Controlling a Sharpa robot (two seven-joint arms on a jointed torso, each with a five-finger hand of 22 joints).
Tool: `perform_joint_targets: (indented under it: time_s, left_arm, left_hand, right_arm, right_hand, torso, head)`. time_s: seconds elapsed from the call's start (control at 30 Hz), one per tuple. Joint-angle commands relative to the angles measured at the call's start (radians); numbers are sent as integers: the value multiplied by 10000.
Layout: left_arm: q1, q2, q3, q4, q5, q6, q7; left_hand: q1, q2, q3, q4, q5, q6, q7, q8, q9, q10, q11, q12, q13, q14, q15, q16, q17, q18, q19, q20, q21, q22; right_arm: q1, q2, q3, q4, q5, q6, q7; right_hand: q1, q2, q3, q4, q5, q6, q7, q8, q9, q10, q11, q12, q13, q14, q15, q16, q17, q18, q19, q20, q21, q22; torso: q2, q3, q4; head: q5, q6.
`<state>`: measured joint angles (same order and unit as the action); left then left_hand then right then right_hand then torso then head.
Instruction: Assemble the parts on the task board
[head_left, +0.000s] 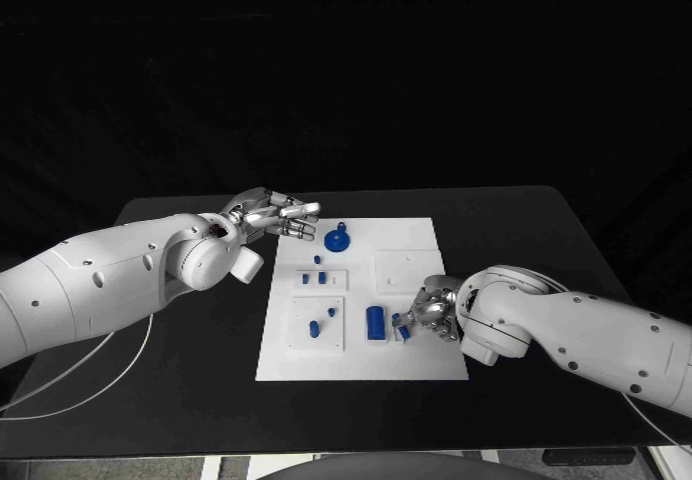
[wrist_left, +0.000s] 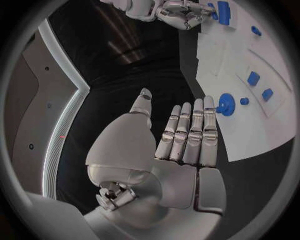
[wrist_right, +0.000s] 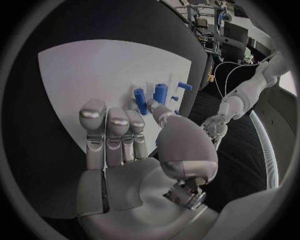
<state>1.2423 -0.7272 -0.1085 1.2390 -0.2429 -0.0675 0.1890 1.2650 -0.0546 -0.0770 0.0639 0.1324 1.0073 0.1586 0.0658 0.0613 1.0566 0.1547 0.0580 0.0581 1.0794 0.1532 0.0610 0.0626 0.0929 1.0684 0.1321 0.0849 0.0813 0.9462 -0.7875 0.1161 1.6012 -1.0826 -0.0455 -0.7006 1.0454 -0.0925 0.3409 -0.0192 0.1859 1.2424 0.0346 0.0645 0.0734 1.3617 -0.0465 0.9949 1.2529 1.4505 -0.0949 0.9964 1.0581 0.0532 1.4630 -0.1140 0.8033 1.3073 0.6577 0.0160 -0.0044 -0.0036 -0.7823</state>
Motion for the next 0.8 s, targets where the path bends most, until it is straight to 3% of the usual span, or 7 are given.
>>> perform_joint_targets:
  time_s: [0.03, 0.2, 0.43, 0.63, 0.8]
  left_arm:
    - [5, 7, 6, 24, -50, 166, 17]
    - [5, 4, 6, 10, -70, 157, -22]
    - [5, 0, 5, -41, -107, 119, -58]
    - [5, 6, 5, -55, -116, 124, -78]
    - [5, 9, 5, -71, -120, 121, -91]
  left_hand:
    - [-14, -87, -18, 65, 3, -69, -31, 56, 13, -65, 9, 23, 6, -59, -15, 2, 5, 68, 6, 60, 26, -15]
    - [-21, -82, -17, 74, 3, -66, -33, 57, 13, -64, 9, 23, 6, -60, -15, 1, 5, 68, 5, 61, 25, -15]
    - [-20, -88, -15, 88, 3, -72, -30, 54, 13, -80, 14, 21, 6, -76, -7, -2, 3, 67, -2, 65, 20, -16]
    - [-15, -107, -7, 103, 8, -81, -27, 53, 13, -91, 17, 24, 6, -89, -6, 0, 5, 68, -9, 69, 15, -17]
    - [-10, -122, 5, 125, 2, -88, -25, 54, 14, -105, 21, 23, 6, -98, -1, 1, 5, 69, -16, 72, 10, -18]
  right_arm:
    - [-32, 9, -24, 69, -22, 480, -177]
    - [-31, -10, -24, 132, -20, 490, -165]
    - [-31, -32, -24, 189, -36, 511, -149]
    - [-31, -32, -24, 214, -54, 462, -134]
    - [-31, -55, -23, 248, -70, 463, -116]
  right_hand:
    - [-42, 8, -20, 89, -1, 100, 8, -8, 4, 89, 10, -10, -16, 63, -6, 46, 15, -26, 538, -38, 66, 971]
    - [-181, -55, -54, 202, -140, 112, 6, -9, 2, 97, 11, 1, -15, 63, -2, 42, 10, -27, 537, -37, 71, 972]
    - [-260, -310, -7, 654, -452, 125, 17, -8, 7, 102, 20, 2, -27, 64, 3, 42, 9, -20, 534, -32, 58, 966]
    - [-391, -351, 7, 954, -898, 136, 30, -7, 16, 110, 29, 9, -29, 63, 7, 43, 10, -16, 538, -28, 63, 968]
    - [-405, -412, 45, 1090, -987, 140, 33, -5, 23, 110, 33, 6, -35, 63, 9, 41, 8, -15, 538, -26, 69, 969]
  torso:
    - [1, -3, -5]
    - [1, 5, 5]
    - [-1, 1, -3]
    - [3, 1, 2]
    - [2, 0, 8]
  head:
    - [0, -4]
    - [12, -17]
    - [20, -16]
    - [18, -21]
    - [19, -28]
